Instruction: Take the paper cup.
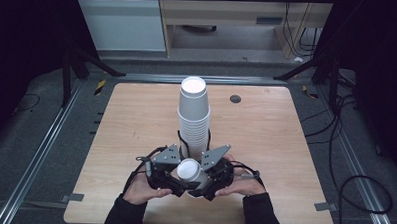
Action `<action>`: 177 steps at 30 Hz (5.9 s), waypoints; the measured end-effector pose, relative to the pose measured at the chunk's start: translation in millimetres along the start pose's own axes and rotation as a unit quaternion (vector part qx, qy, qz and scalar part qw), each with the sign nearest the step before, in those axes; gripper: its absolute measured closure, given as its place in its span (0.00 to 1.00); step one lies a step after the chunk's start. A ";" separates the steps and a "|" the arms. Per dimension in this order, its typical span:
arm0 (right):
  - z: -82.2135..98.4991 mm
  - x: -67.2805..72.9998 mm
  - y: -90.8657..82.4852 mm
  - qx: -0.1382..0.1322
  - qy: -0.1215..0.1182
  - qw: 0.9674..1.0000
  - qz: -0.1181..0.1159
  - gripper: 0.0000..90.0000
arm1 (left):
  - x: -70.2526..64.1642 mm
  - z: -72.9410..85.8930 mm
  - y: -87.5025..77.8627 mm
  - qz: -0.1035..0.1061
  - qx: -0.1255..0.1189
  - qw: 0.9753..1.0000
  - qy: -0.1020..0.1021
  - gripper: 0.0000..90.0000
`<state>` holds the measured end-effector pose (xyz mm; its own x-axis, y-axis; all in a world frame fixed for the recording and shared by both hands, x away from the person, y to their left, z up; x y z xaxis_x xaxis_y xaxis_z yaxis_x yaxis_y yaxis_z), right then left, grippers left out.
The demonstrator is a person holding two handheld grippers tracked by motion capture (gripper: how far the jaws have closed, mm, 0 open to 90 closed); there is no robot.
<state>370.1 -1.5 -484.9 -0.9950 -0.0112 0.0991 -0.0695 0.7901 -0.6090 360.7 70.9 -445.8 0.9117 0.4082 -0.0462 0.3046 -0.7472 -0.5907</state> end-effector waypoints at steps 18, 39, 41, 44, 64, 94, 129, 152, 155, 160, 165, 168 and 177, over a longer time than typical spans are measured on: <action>-3.6 -1.1 -6.1 -0.021 0.014 1.000 0.009 0.09 | 2.1 -3.1 -4.0 -0.006 -0.018 1.000 0.000 0.23; -5.4 -7.9 -38.9 -0.058 0.035 0.996 0.061 0.05 | 14.9 1.9 -15.3 -0.033 -0.027 0.999 -0.013 0.24; -5.2 -8.2 -45.8 -0.069 0.039 0.995 0.068 0.05 | 16.6 3.4 -16.4 -0.036 -0.028 0.999 -0.017 0.23; -4.2 -7.5 -54.7 -0.083 0.045 0.992 0.078 0.05 | 19.5 5.8 -19.2 -0.041 -0.039 0.998 -0.026 0.23; 25.1 4.8 -76.5 -0.156 0.096 0.978 0.097 0.03 | 22.3 15.2 -22.4 -0.072 -0.127 0.986 -0.082 0.23; 36.0 12.0 -50.6 -0.186 0.116 0.973 0.068 0.03 | 0.8 7.5 -17.9 -0.025 -0.187 0.979 -0.076 0.24; 28.3 10.7 -32.4 -0.190 0.111 0.975 0.021 0.02 | -13.1 -0.2 -8.9 0.012 -0.199 0.978 -0.055 0.24; 25.8 12.6 -27.3 -0.194 0.097 0.976 0.004 0.07 | -17.0 -2.4 -3.4 0.029 -0.200 0.978 -0.049 0.24; 25.4 12.6 -27.5 -0.195 0.096 0.976 0.005 0.08 | -16.6 -2.1 -3.9 0.030 -0.199 0.978 -0.049 0.24; 25.9 12.3 -27.5 -0.193 0.094 0.977 0.008 0.09 | -15.8 -1.9 -3.6 0.032 -0.197 0.979 -0.049 0.24; 26.3 11.8 -27.9 -0.192 0.092 0.977 0.010 0.10 | -15.0 -2.1 -3.2 0.035 -0.193 0.979 -0.050 0.24; 26.3 11.5 -28.3 -0.192 0.092 0.977 0.010 0.10 | -14.6 -2.1 -2.9 0.037 -0.191 0.980 -0.051 0.24; 27.0 10.3 -31.1 -0.183 0.091 0.979 0.017 0.10 | -11.5 -4.1 -9.0 0.029 -0.187 0.981 -0.037 0.21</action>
<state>360.1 -42.7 -486.2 -0.9650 0.1023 0.2413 0.0272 0.9548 -0.2959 348.6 70.7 -436.6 0.9120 0.3861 -0.1382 0.3454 -0.9049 -0.2486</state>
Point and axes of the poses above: each handheld gripper's, and its own axes: y roughly forward along the jaws, z roughly out of its underside, x roughly to its left, the point moved 8 cm from there along y, roughly forward along the jaws, and after that the axes turned 5 degrees about -z, right-handed, at the moved point
